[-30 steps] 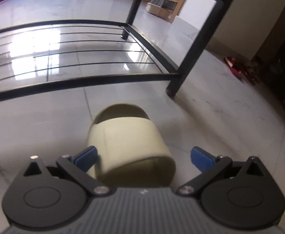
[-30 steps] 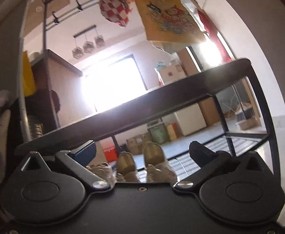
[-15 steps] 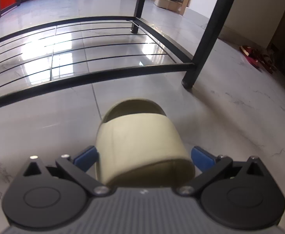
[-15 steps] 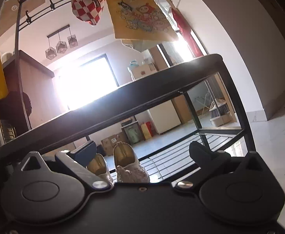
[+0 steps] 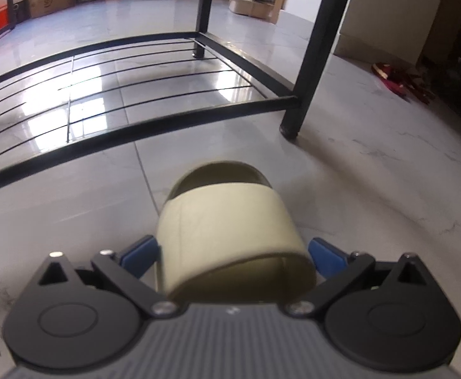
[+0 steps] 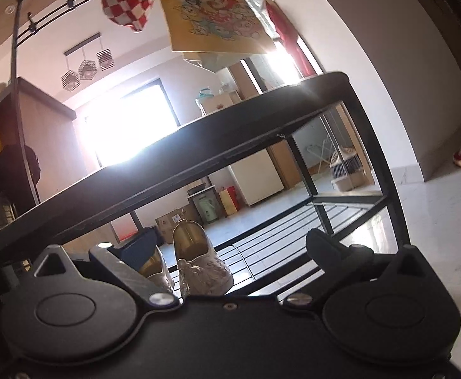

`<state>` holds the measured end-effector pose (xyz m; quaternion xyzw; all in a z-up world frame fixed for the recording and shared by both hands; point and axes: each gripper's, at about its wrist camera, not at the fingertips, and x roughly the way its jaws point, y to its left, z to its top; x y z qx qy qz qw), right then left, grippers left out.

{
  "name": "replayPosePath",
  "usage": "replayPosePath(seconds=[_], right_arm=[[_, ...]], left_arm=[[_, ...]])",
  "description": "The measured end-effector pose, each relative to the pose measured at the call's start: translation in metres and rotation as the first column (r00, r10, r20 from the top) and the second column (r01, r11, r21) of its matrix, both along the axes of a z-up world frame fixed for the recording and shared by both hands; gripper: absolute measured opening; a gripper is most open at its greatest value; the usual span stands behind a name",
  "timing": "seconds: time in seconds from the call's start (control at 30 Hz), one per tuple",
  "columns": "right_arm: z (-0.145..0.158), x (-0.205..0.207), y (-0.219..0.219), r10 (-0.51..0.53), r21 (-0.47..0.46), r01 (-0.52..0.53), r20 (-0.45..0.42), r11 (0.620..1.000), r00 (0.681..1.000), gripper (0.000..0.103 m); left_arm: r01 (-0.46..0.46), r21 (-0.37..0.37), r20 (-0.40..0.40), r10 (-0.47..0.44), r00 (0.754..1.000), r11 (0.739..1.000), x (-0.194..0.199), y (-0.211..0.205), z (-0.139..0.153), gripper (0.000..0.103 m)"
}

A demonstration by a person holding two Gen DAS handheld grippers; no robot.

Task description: Organize scattered shoes

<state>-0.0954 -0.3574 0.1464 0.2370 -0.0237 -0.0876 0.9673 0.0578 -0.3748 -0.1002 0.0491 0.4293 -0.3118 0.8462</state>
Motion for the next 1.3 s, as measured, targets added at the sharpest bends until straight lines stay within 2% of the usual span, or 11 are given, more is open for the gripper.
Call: replayPosePath(seconds=[0.2, 0.33, 0.4, 0.53, 0.6, 0.73, 0.87, 0.97, 1.03, 1.2, 1.3], right_arm=[[-0.011, 0.005, -0.009, -0.003, 0.074, 0.005, -0.021, 0.997, 1.000, 0.103], [-0.016, 0.009, -0.015, -0.014, 0.112, 0.019, -0.050, 0.994, 0.999, 0.103], [-0.019, 0.011, -0.017, -0.024, 0.120, 0.032, -0.061, 0.992, 0.998, 0.103], [-0.024, 0.014, -0.021, -0.046, 0.141, 0.057, -0.086, 0.988, 0.995, 0.103], [-0.025, 0.016, -0.023, -0.055, 0.151, 0.070, -0.101, 0.986, 0.993, 0.103], [-0.029, 0.018, -0.022, -0.060, 0.159, 0.081, -0.135, 0.984, 0.989, 0.103], [-0.029, 0.020, -0.018, -0.061, 0.144, 0.083, -0.149, 0.986, 0.987, 0.103], [-0.029, 0.022, -0.013, -0.058, 0.127, 0.079, -0.162, 0.989, 0.985, 0.103], [-0.030, 0.024, -0.010, -0.056, 0.116, 0.077, -0.172, 0.990, 0.983, 0.103], [-0.032, 0.032, -0.005, -0.050, 0.092, 0.070, -0.205, 0.993, 0.978, 0.103], [-0.035, 0.040, -0.001, -0.031, 0.082, 0.052, -0.244, 0.995, 0.969, 0.103]], left_arm=[[0.010, -0.033, -0.031, -0.011, 0.999, 0.999, 0.003, 0.025, 0.014, 0.097], [-0.092, -0.069, -0.049, 0.089, 0.995, 0.993, 0.004, 0.066, 0.031, 0.097], [-0.136, -0.063, -0.053, 0.132, 0.990, 0.989, 0.004, 0.085, 0.034, 0.097], [-0.247, -0.021, -0.084, 0.244, 0.966, 0.969, 0.001, 0.135, 0.032, 0.097], [-0.317, 0.005, -0.097, 0.316, 0.944, 0.948, -0.001, 0.162, 0.027, 0.097], [-0.370, 0.051, -0.099, 0.373, 0.923, 0.928, -0.012, 0.198, 0.020, 0.097], [-0.380, 0.086, -0.081, 0.386, 0.919, 0.921, -0.014, 0.220, 0.016, 0.097], [-0.385, 0.079, -0.080, 0.390, 0.917, 0.920, -0.007, 0.236, 0.013, 0.097], [-0.366, 0.091, -0.076, 0.373, 0.925, 0.926, -0.002, 0.239, 0.011, 0.097], [-0.384, 0.092, -0.059, 0.390, 0.919, 0.919, 0.003, 0.246, 0.006, 0.099], [-0.370, 0.111, -0.051, 0.377, 0.925, 0.922, 0.004, 0.242, 0.002, 0.101]])
